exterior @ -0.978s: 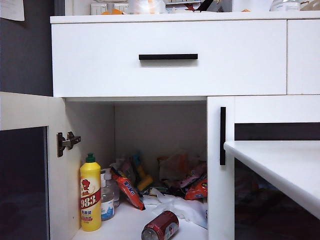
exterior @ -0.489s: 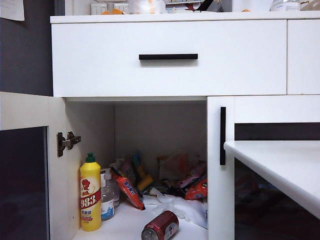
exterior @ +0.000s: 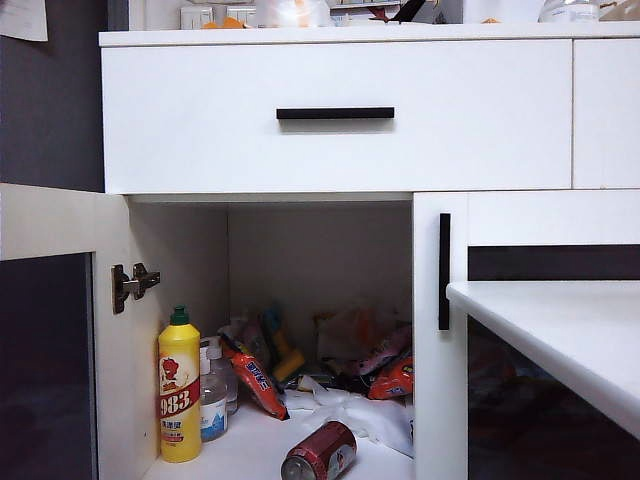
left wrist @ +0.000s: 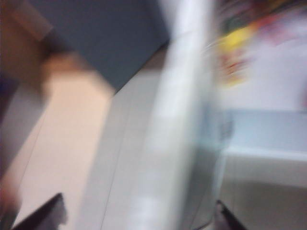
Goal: Open the left door of the white cabinet, pick up a can of beverage from the table on the right, place it inside the cabinet, and finally close the cabinet door.
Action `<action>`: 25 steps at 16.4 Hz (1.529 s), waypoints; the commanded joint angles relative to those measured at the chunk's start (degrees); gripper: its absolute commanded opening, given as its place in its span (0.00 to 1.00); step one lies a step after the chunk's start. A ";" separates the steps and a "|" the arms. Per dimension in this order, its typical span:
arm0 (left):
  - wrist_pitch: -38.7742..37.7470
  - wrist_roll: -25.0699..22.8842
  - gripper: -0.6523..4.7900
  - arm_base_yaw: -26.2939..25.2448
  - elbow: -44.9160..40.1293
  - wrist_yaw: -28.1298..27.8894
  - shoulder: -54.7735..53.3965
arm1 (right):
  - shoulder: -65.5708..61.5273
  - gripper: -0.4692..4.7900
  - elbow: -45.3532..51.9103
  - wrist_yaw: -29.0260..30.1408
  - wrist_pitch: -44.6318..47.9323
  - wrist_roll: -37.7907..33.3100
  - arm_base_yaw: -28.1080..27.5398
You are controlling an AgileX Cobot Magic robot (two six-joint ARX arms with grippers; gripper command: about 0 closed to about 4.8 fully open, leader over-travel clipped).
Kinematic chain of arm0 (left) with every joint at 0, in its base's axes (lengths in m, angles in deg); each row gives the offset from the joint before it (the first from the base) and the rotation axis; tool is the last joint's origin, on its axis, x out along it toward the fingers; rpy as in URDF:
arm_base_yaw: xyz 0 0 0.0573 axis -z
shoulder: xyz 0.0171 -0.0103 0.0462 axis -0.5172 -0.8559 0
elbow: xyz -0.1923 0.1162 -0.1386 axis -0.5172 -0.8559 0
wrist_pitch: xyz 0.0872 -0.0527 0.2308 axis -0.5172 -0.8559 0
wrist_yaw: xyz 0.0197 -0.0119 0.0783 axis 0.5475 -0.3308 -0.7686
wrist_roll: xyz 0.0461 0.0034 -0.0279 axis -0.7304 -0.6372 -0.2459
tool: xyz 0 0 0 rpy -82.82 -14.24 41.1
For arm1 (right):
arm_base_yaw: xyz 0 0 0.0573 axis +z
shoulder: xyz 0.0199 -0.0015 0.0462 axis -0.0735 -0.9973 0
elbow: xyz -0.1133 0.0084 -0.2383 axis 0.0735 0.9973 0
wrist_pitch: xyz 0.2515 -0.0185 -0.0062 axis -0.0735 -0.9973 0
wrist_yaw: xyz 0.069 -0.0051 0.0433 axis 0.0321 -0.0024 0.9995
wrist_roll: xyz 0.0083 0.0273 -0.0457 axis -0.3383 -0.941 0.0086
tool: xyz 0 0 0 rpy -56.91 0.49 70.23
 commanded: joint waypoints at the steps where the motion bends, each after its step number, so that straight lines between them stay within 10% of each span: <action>1: 0.20 1.92 0.80 -8.50 -0.15 4.81 0.00 | -0.26 0.08 -0.22 0.09 1.60 1.29 -0.13; 4: -0.04 1.73 0.78 -21.07 -0.15 13.68 -0.07 | -0.35 0.08 -0.20 -0.07 1.46 3.02 -0.48; 8: -0.76 1.51 0.10 -28.11 -0.17 20.85 -0.37 | -0.98 0.08 -0.20 -0.11 1.55 3.23 -0.87; 25: 2.01 0.46 0.11 -31.71 -3.32 32.70 -14.40 | -0.68 0.08 -0.22 0.33 1.86 3.21 -1.55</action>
